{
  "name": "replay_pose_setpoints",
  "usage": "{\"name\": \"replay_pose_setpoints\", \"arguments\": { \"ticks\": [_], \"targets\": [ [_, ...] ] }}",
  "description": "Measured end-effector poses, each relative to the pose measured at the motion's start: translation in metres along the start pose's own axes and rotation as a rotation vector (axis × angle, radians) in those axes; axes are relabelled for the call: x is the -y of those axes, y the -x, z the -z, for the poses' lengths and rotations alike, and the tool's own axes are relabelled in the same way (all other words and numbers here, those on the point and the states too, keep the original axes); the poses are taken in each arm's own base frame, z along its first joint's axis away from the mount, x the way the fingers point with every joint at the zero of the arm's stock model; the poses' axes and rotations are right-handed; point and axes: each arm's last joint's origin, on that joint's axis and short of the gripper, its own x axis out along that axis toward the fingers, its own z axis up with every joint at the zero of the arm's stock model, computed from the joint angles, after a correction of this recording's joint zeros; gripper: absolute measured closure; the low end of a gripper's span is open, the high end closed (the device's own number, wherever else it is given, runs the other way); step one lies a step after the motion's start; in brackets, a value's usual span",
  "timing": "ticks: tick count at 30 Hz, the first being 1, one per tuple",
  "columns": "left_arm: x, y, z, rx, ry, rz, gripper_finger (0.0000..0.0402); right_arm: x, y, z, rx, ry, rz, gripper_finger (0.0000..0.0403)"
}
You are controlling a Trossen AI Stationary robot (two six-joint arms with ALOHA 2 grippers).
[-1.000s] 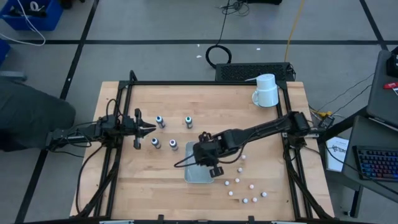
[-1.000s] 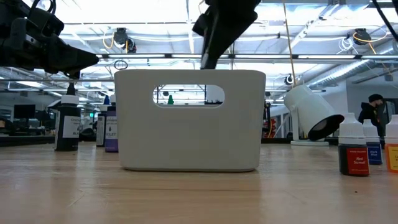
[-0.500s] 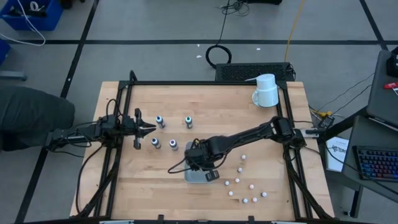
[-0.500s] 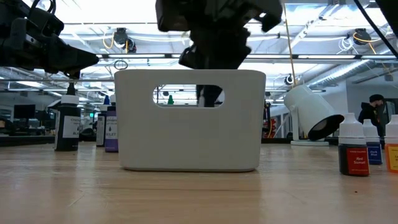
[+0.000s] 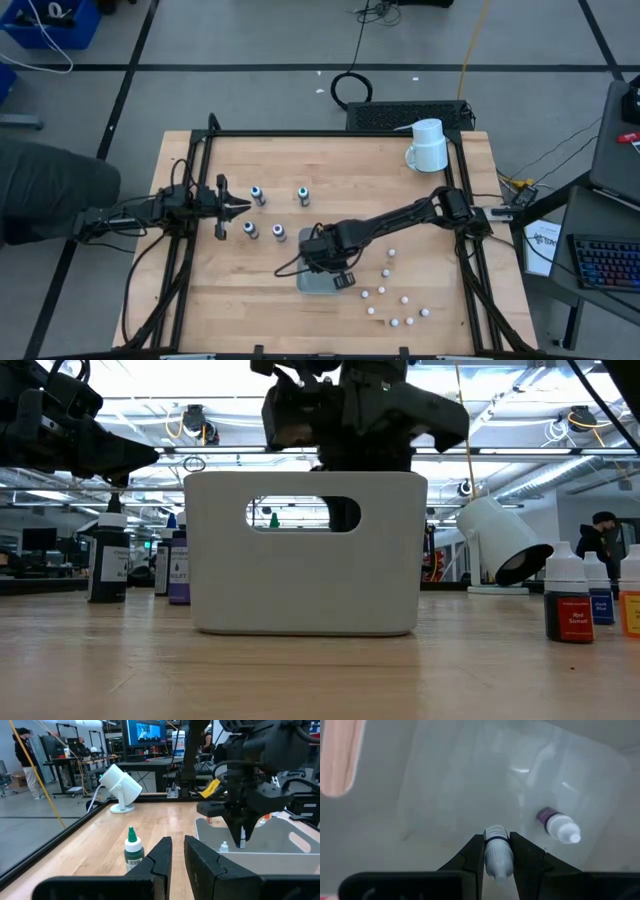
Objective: Pick & Place food coloring
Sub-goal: Put the small blue food coloring bottle into the white bin
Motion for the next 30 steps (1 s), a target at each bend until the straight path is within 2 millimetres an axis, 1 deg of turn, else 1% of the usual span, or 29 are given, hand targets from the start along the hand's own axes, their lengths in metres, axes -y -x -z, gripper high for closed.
{"name": "replay_pose_setpoints", "arguments": {
  "ticks": [6, 8, 16, 19, 27, 30],
  "targets": [
    [0.000, 0.000, 0.000, 0.000, 0.000, 0.000, 0.0344, 0.001, -0.007, 0.001, 0.021, -0.003, -0.026, 0.0340],
    [0.000, 0.000, 0.000, 0.000, 0.000, 0.000, 0.0344, 0.001, -0.007, 0.000, 0.038, 0.000, -0.047, 0.0340],
    [0.000, 0.000, 0.000, 0.000, 0.000, 0.000, 0.0344, 0.002, -0.007, -0.002, 0.065, 0.012, -0.045, 0.0340],
    [0.000, 0.000, 0.000, 0.000, 0.000, 0.000, 0.0344, 0.002, -0.008, -0.002, 0.064, 0.017, -0.046, 0.0340],
    [0.000, 0.000, 0.000, 0.000, 0.000, 0.000, 0.0344, 0.004, -0.022, 0.001, 0.010, 0.019, -0.050, 0.0340],
    [0.000, 0.000, 0.000, -0.001, 0.000, 0.000, 0.0344, 0.004, -0.021, 0.001, 0.008, 0.023, -0.050, 0.0340]
  ]
}}
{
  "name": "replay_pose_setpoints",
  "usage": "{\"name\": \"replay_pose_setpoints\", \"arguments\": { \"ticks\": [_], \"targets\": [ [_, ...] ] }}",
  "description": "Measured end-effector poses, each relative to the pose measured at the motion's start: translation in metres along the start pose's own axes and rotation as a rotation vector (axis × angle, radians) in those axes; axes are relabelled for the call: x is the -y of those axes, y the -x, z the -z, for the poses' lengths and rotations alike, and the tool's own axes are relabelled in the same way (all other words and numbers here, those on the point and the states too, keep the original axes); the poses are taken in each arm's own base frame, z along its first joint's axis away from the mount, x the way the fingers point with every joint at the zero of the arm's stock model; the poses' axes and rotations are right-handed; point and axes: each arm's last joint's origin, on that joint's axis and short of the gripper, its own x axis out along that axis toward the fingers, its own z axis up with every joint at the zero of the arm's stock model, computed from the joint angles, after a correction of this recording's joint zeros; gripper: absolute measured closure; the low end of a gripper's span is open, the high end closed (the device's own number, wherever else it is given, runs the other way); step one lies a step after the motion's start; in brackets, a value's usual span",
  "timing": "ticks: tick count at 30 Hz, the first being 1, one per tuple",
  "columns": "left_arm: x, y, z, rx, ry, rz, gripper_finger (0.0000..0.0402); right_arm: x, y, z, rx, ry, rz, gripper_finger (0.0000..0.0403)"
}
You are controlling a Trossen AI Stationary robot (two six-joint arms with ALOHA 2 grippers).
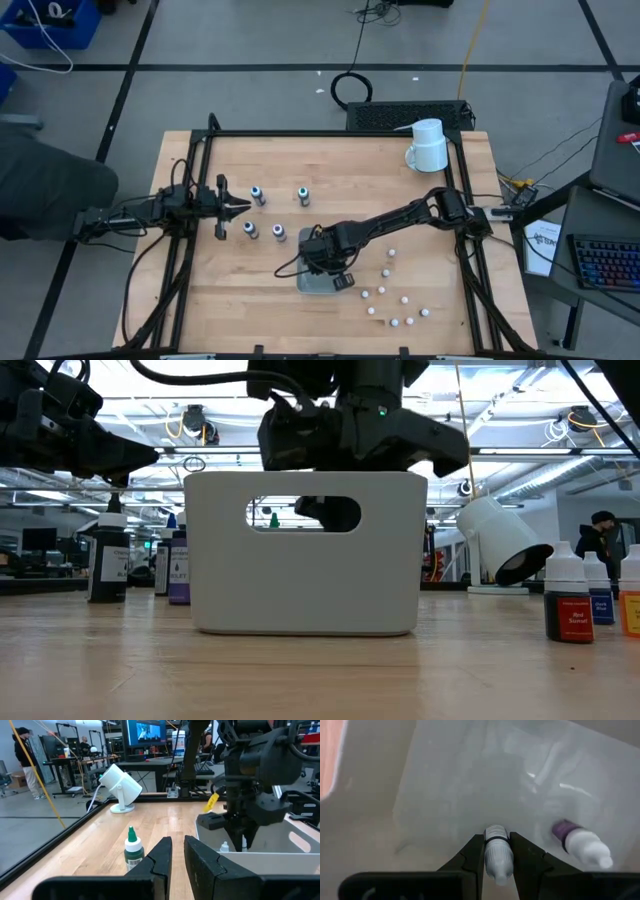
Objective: Pick & Place food coloring
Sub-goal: Put the small blue food coloring bottle into the white bin
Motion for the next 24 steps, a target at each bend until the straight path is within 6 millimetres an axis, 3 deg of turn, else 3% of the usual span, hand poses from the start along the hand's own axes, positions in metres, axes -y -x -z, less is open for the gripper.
{"name": "replay_pose_setpoints", "arguments": {
  "ticks": [24],
  "targets": [
    [0.0000, 0.0000, 0.0000, 0.000, 0.000, 0.000, 0.0344, -0.0032, -0.0010, -0.0011, 0.006, 0.009, 0.002, 0.0298]
  ]
}}
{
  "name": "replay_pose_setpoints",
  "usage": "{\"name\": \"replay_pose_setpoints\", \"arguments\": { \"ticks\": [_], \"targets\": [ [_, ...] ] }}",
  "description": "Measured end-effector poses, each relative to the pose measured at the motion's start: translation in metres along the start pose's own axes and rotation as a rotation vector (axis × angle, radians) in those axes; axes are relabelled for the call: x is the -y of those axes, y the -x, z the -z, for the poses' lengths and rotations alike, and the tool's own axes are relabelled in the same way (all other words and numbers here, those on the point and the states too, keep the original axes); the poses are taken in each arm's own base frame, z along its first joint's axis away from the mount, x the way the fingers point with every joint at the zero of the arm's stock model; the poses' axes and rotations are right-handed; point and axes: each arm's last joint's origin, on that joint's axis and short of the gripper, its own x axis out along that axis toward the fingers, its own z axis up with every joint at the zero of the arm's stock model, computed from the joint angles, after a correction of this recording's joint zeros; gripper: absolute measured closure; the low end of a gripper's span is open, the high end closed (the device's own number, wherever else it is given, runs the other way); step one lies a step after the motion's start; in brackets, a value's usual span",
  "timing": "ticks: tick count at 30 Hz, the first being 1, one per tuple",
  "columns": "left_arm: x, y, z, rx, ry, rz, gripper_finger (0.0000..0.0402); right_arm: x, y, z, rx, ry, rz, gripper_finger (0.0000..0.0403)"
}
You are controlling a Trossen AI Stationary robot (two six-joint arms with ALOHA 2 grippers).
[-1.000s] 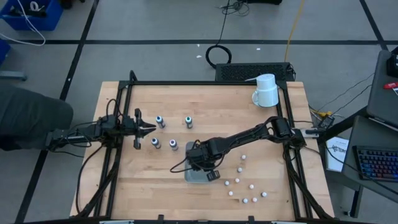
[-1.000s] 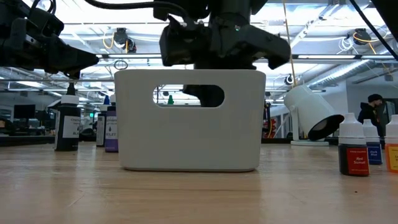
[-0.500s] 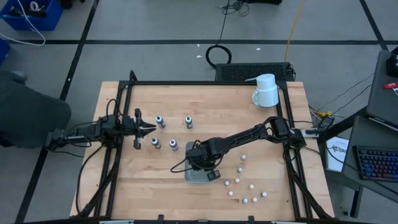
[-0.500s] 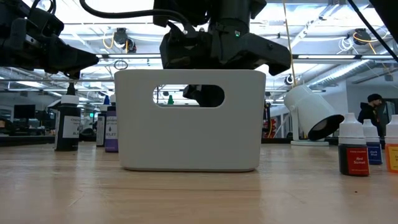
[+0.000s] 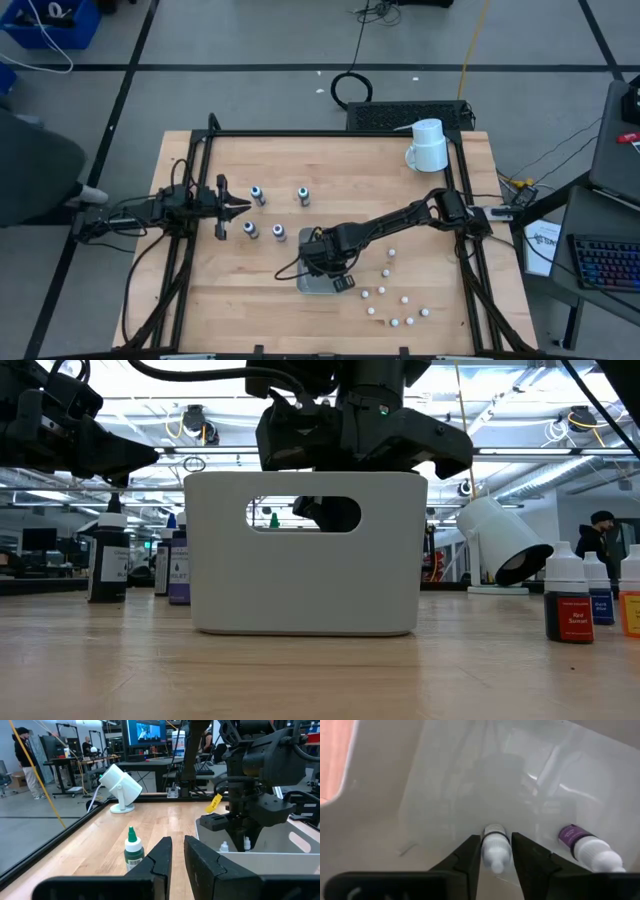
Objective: Pick & Place food coloring
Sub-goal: Put the small blue food coloring bottle into the white bin, then put the small orange food coloring bottle into the white bin
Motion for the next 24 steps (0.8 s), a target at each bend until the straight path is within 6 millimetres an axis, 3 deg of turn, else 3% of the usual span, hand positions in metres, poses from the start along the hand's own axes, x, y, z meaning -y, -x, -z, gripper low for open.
{"name": "replay_pose_setpoints", "arguments": {
  "ticks": [11, 19, 24],
  "targets": [
    [0.000, 0.000, 0.000, 0.000, 0.000, 0.000, 0.0344, -0.002, 0.005, -0.001, 0.021, 0.003, 0.003, 0.0276],
    [0.000, 0.000, 0.000, 0.000, 0.000, 0.000, 0.0344, -0.005, 0.033, -0.003, 0.092, -0.013, 0.014, 0.0275],
    [0.000, 0.000, 0.000, 0.001, 0.000, 0.000, 0.0344, -0.009, 0.059, 0.008, 0.051, -0.097, 0.015, 0.0277]
  ]
}}
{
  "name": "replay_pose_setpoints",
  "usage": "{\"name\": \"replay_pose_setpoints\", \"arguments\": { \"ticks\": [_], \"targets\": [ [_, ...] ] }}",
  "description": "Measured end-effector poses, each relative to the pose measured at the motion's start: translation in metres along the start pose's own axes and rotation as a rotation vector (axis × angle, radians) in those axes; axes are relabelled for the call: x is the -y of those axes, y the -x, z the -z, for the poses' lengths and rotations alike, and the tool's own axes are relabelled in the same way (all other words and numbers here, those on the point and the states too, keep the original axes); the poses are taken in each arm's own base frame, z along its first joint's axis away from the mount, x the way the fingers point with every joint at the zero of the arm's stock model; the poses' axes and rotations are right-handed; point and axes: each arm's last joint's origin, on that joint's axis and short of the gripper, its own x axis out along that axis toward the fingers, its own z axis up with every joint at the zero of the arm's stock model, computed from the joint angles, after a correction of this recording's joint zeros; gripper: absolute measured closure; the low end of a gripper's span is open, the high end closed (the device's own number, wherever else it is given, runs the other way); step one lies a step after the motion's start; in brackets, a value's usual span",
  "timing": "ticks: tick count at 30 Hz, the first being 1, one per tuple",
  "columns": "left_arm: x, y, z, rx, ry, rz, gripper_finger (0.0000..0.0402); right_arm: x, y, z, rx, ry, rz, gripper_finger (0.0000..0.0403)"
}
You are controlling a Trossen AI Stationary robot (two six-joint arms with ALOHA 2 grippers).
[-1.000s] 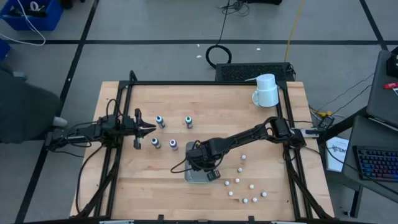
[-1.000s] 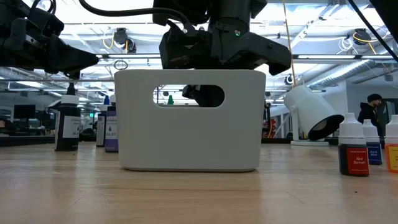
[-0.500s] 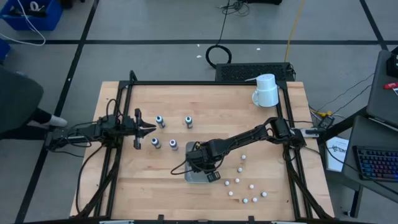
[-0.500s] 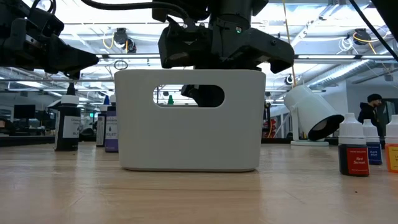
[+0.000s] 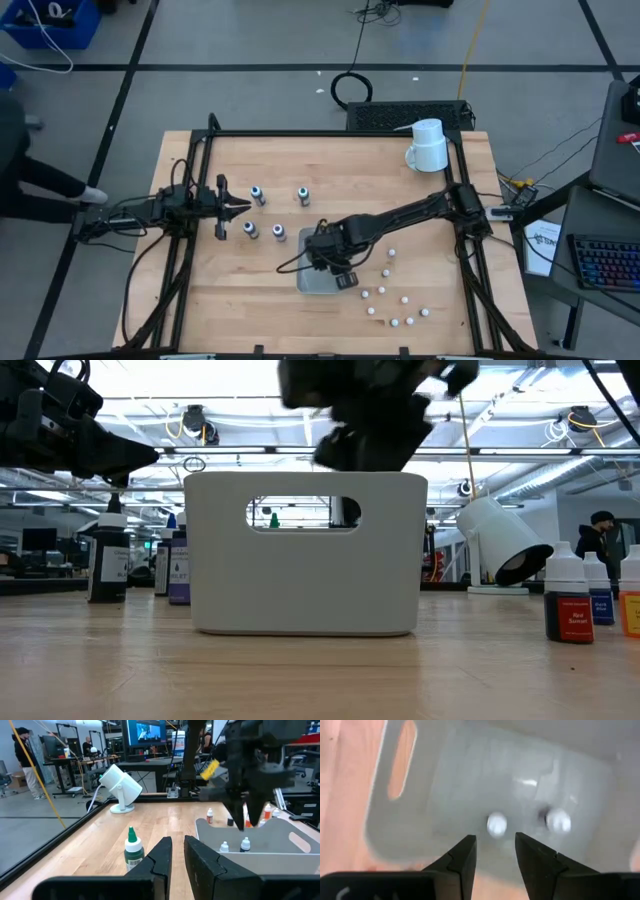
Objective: Pick & Place food coloring
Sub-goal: Put the small orange food coloring bottle into the white bin
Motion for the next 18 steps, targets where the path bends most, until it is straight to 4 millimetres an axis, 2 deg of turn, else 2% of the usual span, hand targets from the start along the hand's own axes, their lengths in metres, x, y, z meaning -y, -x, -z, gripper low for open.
{"name": "replay_pose_setpoints", "arguments": {
  "ticks": [6, 10, 15, 18],
  "targets": [
    [0.000, 0.000, 0.000, -0.001, 0.000, 0.000, 0.0344, -0.007, 0.039, 0.032, -0.200, -0.232, 0.131, 0.0278],
    [0.000, 0.000, 0.000, 0.000, 0.000, 0.000, 0.0344, -0.020, 0.060, 0.050, -0.290, -0.344, 0.202, 0.0277],
    [0.000, 0.000, 0.000, -0.001, 0.000, 0.000, 0.0344, -0.036, 0.073, 0.061, -0.284, -0.379, 0.291, 0.0276],
    [0.000, 0.000, 0.000, -0.001, 0.000, 0.000, 0.0344, -0.039, 0.070, 0.073, -0.282, -0.406, 0.299, 0.0273]
  ]
}}
